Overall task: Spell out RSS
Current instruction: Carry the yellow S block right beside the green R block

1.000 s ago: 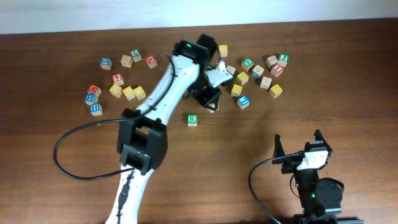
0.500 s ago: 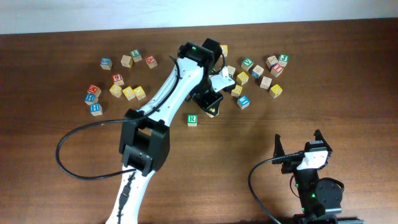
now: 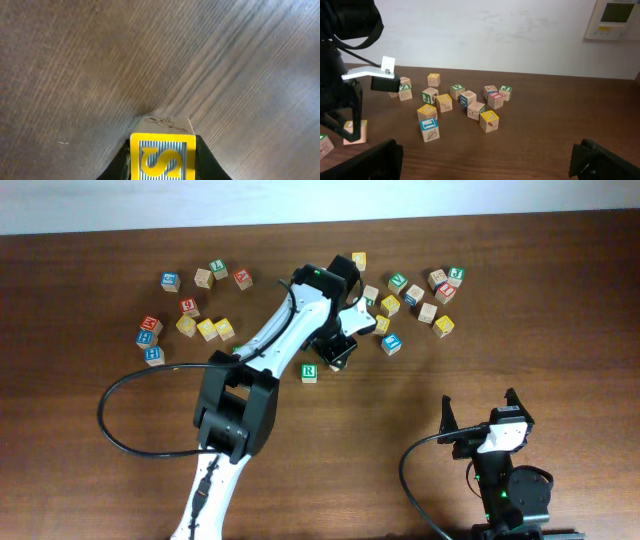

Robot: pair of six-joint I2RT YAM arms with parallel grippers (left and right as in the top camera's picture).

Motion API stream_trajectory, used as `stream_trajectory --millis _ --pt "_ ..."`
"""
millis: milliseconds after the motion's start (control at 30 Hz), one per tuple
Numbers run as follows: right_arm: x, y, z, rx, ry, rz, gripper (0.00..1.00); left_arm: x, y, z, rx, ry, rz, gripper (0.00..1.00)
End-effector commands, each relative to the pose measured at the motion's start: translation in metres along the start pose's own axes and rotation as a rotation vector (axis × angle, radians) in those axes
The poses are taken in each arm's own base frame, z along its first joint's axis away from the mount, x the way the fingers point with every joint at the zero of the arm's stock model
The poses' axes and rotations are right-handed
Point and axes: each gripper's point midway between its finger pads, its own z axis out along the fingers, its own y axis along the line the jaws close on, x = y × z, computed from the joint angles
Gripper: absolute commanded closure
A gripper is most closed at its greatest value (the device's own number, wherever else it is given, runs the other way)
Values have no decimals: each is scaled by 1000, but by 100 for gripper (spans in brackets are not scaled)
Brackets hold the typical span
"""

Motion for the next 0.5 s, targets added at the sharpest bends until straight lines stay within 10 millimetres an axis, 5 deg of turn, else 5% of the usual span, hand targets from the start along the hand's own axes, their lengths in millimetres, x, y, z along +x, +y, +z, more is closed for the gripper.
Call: stream_trajectory --millis 0,200,467 --pt "4 1 0 -4 11 4 2 1 -1 8 -1 15 21 82" --pt "4 1 0 -4 11 4 2 14 1 33 -6 60 97 79" --pt "4 1 0 -4 11 4 2 11 12 37 -61 51 161 74"
